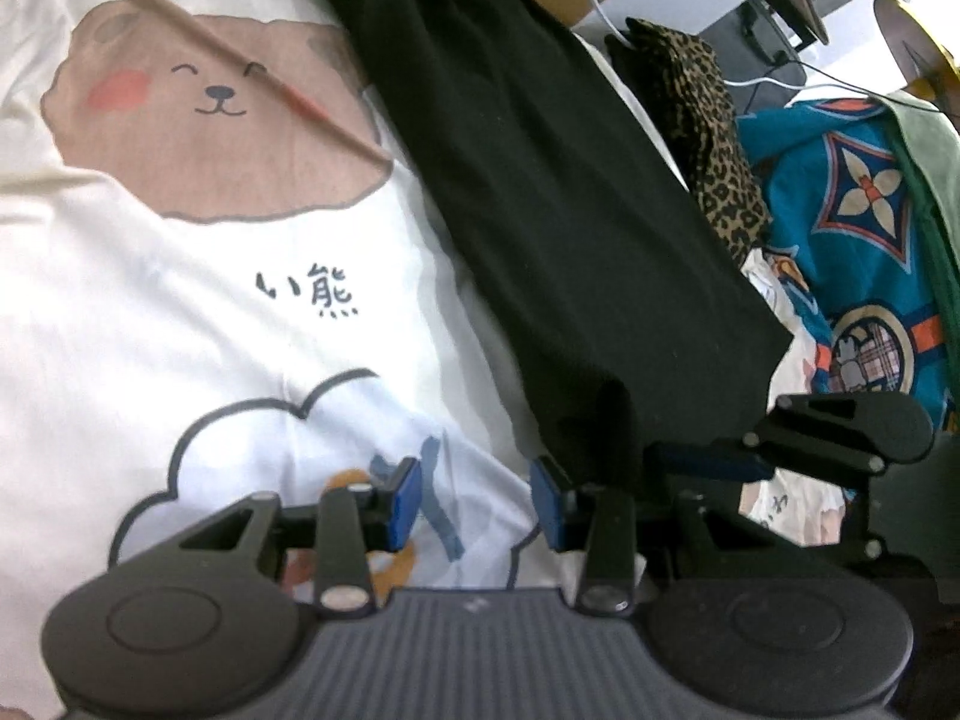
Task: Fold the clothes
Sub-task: 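Grasp the shorts leg hem with the right tool, then close the left tool on the black shorts edge while the right tool holds the hem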
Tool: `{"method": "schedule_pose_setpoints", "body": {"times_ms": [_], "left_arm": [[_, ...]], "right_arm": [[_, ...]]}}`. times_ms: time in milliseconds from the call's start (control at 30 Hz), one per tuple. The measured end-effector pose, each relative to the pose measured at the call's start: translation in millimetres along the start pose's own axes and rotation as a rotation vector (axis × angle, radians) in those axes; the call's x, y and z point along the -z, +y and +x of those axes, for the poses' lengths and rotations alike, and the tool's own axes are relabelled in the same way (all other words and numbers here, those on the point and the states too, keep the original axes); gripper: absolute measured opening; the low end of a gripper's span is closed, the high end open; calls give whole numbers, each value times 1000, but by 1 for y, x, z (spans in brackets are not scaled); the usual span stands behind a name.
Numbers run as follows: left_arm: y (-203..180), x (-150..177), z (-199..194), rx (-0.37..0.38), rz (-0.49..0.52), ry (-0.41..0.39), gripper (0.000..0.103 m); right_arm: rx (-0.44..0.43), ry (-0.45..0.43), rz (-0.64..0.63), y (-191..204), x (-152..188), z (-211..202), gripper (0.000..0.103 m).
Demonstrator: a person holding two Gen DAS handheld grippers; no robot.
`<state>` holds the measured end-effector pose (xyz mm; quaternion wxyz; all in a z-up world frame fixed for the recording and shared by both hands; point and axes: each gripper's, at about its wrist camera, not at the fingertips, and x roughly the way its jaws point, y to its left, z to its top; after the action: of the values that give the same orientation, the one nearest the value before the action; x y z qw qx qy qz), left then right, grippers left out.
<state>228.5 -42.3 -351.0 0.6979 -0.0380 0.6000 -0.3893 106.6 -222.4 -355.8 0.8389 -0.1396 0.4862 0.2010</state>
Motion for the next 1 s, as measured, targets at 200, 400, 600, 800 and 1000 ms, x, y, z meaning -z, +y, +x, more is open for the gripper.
{"method": "schedule_pose_setpoints", "body": {"times_ms": [200,400,600,800,1000], "left_arm": [[-6,0,0,5,17,-9,42],[-14,0,-1,12,53,-10,42],[-30,-1,5,22,113,-12,42],[-54,-1,20,11,185,-8,58],[-74,-3,43,-14,248,-4,64]], "right_arm": [[47,13,-105,14,1,3,30],[68,45,-105,7,1,1,5],[65,23,-8,-15,2,-15,3],[52,8,147,-47,8,-26,3],[24,-8,214,-60,11,-28,1]]}}
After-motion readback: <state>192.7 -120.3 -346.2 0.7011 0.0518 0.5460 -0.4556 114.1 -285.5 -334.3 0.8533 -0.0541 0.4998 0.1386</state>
